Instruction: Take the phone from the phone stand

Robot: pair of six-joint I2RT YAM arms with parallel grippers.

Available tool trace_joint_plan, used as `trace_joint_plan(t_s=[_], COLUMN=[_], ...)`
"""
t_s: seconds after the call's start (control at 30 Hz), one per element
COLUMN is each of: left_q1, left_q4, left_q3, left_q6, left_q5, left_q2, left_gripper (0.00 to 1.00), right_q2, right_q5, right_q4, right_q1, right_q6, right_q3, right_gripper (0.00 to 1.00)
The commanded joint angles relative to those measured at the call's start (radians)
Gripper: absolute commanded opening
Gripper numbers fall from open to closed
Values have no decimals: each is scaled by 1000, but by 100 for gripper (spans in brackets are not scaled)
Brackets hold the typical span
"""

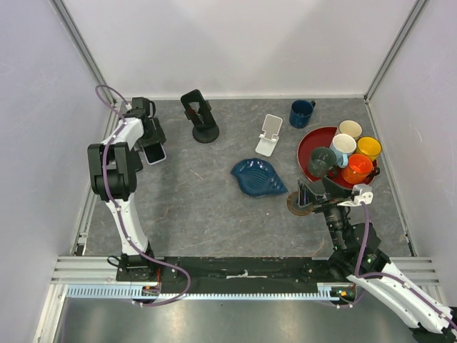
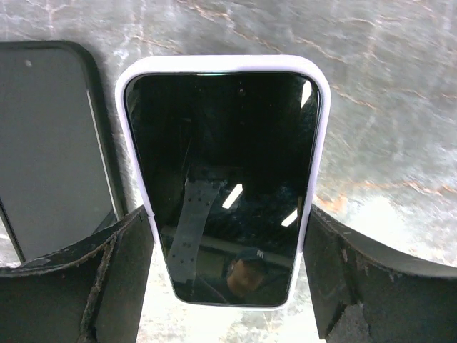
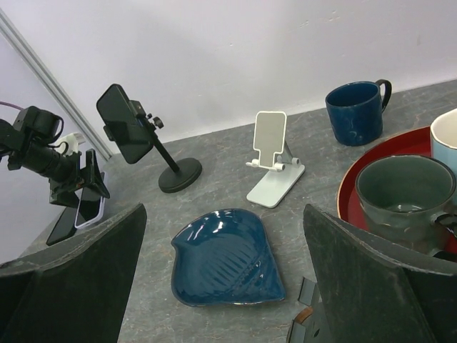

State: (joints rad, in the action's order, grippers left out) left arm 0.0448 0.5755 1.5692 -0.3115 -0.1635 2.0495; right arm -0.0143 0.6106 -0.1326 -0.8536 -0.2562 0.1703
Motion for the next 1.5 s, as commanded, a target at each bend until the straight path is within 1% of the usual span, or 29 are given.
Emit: trace_joint_plan(t_s=[0.0, 0.13, 0.3, 0.5, 0.73, 0.8, 0.83, 0.9, 0.93, 1.0, 1.17, 1.23, 1.47], left_q1=[35, 43, 46, 46, 46, 46, 46, 46, 46, 46, 44, 47, 78], left_q4=[58, 64, 81, 89, 96, 103, 106, 110, 112, 116, 123, 126, 124], left_q3=[101, 109, 129, 138, 144, 146, 146, 149, 147, 147, 144, 144, 134], left_q6=[55, 69, 88, 91, 89, 89, 89, 89, 91, 91, 95, 100, 75], left_q5=[-14, -28, -31, -28, -10, -7, -8, -10, -11, -10, -1, 24, 125], left_q2=[50, 81, 123, 149, 169, 170, 173, 175, 175, 173, 169, 166, 159], left_gripper=[7, 8, 11, 22, 38, 41, 45, 48, 52, 54, 65, 68, 71], right_q2=[10, 10, 8, 2, -3, -4, -4, -6, -7, -9, -10, -9, -6], right_q5=[0, -3, -11, -14, -25, -28, -28, -31, -32, -32, -35, -35, -44], right_q4=[2, 2, 2, 2, 2, 1, 1, 1, 1, -1, -1, -1, 4], right_q1=[-2, -2, -1, -1, -1, -1, -1, -2, -1, -2, -2, -1, -2], right_q6=[5, 6, 6, 6, 5, 6, 5, 5, 3, 5, 3, 5, 3], right_q3=[-9, -12, -12, -12, -14, -12, -14, -12, -14, -14, -12, -12, -11], right_gripper=[98, 98, 98, 98, 98, 98, 98, 98, 98, 98, 98, 98, 98])
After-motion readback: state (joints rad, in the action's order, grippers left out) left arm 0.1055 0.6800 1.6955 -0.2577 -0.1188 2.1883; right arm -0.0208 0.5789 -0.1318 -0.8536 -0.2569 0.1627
